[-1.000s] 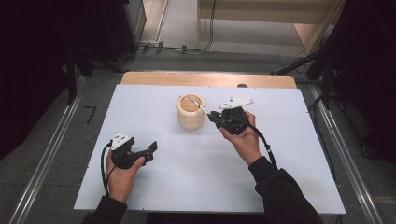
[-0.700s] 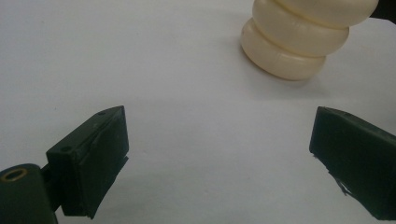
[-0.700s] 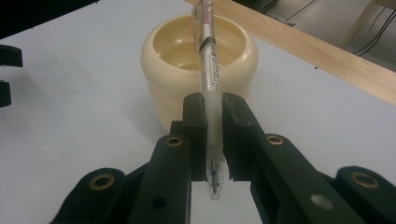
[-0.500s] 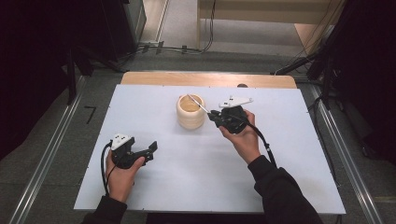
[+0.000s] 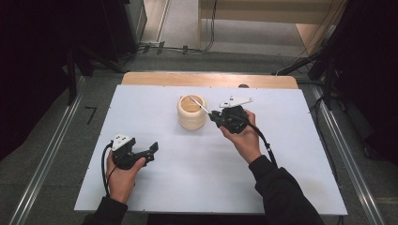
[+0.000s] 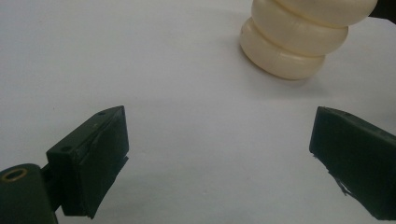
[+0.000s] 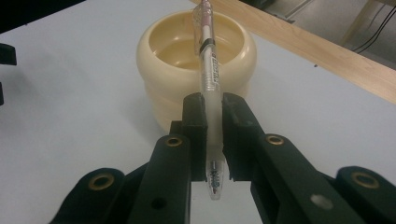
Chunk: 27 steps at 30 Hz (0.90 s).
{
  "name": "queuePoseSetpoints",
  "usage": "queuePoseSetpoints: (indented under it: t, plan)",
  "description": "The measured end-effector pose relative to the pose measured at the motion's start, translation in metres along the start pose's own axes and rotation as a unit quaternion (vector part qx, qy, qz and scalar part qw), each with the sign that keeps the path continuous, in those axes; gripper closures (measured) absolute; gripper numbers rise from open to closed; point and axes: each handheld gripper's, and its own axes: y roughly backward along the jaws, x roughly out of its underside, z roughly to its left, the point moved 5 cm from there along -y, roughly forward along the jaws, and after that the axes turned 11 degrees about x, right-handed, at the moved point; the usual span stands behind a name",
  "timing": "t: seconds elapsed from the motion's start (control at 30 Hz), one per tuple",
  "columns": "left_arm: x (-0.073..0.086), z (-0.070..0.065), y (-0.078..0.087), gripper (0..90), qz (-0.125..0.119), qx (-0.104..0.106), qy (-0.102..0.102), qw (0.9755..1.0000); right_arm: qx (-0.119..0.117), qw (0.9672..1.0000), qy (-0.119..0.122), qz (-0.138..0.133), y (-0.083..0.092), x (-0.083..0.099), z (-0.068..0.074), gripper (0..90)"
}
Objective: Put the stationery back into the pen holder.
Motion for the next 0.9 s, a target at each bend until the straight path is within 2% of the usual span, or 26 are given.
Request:
queuePoseSetpoints:
  t: [0.4,0.9]
  plan:
    - [0.0,0.0,0.0,5.3,0.001,0.0,0.001,1.0,0.002,1.0,0.004,0.008,-0.004,-0.003,0.0,78.2]
    - [0.0,0.001,0.0,5.3,0.002,0.001,0.002,1.0,0.007,1.0,0.003,-0.004,-0.004,-0.014,0.001,78.2]
